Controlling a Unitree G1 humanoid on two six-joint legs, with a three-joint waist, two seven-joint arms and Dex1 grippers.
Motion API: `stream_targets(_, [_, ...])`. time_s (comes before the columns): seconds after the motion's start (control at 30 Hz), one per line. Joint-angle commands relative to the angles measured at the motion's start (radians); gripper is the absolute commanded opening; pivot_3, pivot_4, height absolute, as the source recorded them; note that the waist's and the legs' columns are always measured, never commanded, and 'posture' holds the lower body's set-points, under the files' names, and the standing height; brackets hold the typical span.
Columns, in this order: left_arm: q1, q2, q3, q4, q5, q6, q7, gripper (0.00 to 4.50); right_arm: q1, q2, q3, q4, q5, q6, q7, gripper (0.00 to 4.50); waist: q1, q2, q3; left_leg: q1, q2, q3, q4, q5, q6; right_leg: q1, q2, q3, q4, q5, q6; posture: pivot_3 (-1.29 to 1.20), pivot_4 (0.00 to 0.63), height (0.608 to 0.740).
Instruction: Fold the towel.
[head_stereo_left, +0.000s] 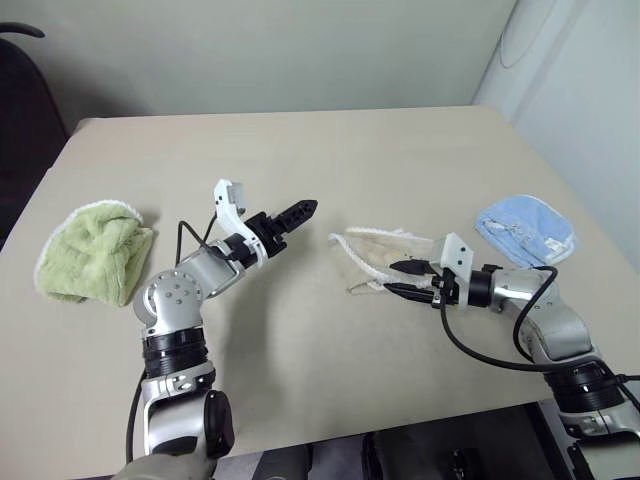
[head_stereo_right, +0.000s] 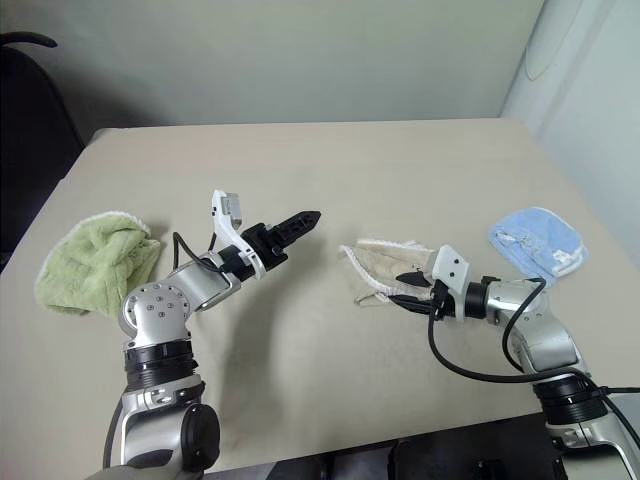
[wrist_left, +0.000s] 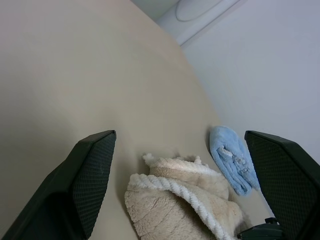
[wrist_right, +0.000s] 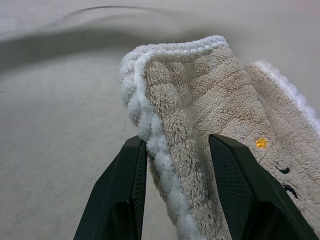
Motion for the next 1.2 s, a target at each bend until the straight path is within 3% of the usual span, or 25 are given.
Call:
stream_targets(0.03, [-0.003, -0.001, -0.005, -0.033, -0.018, -0.017, -0.003, 4.5, 0.001, -0.003, -0.032, -0.035, 0.02, -0.001, -0.002, 2.03, 0.0, 0.0, 0.0, 0.0, 0.0, 0.0, 0.0, 0.0, 0.0, 0.0, 0.0, 0.0, 0.0, 0.0, 0.0, 0.0, 0.15, 0.74])
stream_targets(0.07, [-0.003, -0.001, -0.005, -0.033, -0.018, -0.017, -0.003, 4.5, 0.001, -0.003, -0.032, -0.035, 0.02, -0.001, -0.002, 2.03, 0.0, 0.0, 0.0, 0.0, 0.0, 0.0, 0.0, 0.0, 0.0, 0.0, 0.0, 0.0, 0.0, 0.0, 0.0, 0.0, 0.15, 0.74])
stream_targets(0.17, [-0.004, 0.0, -0.003, -0.034, -0.02, -0.015, -0.002, 4.5, -0.04, 0.013, -0.068, -0.009, 0.05, 0.027, -0.021, 1.49, 0.0, 0.0, 0.0, 0.0, 0.0, 0.0, 0.0, 0.0, 0.0, 0.0, 0.0, 0.0, 0.0, 0.0, 0.0, 0.0, 0.15, 0.74])
stream_targets(0.3, [0.0, -0.006, -0.005, -0.04, -0.022, -0.016, -0.002, 4.5, -0.161, 0.005, -0.102, 0.029, 0.048, 0.043, -0.041, 0.16, -0.001, 0.0, 0.0, 0.0, 0.0, 0.0, 0.0, 0.001, 0.0, -0.001, 0.0, 0.001, 0.001, 0.0, 0.0, 0.0, 0.15, 0.74])
stream_targets(0.33, [0.001, -0.006, -0.005, -0.041, -0.022, -0.017, -0.002, 4.5, -0.164, 0.006, -0.101, 0.031, 0.041, 0.041, -0.045, 0.03, -0.001, 0.0, 0.0, 0.0, 0.0, 0.0, 0.0, 0.001, 0.0, -0.001, 0.0, 0.001, 0.001, 0.0, 0.0, 0.0, 0.15, 0.74])
stream_targets(0.7, [0.001, -0.007, -0.005, -0.041, -0.023, -0.017, 0.0, 4.5, -0.185, 0.018, -0.09, 0.055, 0.015, 0.036, -0.06, 0.03, 0.002, 0.0, 0.0, -0.001, 0.0, 0.0, -0.002, 0.001, -0.001, -0.002, 0.0, 0.0, 0.001, 0.0, 0.0, 0.0, 0.15, 0.74])
stream_targets(0.93, [0.002, -0.014, -0.007, -0.045, -0.025, -0.021, 0.0, 4.5, -0.261, 0.009, -0.073, 0.149, -0.002, 0.128, -0.055, 0.03, 0.003, 0.0, 0.0, -0.001, 0.0, 0.0, -0.002, 0.002, 0.0, -0.002, 0.0, 0.0, 0.001, 0.0, 0.0, 0.0, 0.15, 0.74])
stream_targets(1.2, [0.013, -0.015, 0.006, -0.056, -0.033, -0.028, 0.012, 4.5, -0.251, -0.029, -0.125, 0.06, 0.137, 0.332, 0.002, 0.03, 0.002, 0.0, 0.0, -0.001, -0.001, 0.0, -0.003, 0.002, -0.001, -0.003, 0.0, 0.0, 0.0, 0.0, 0.0, 0.0, 0.15, 0.74])
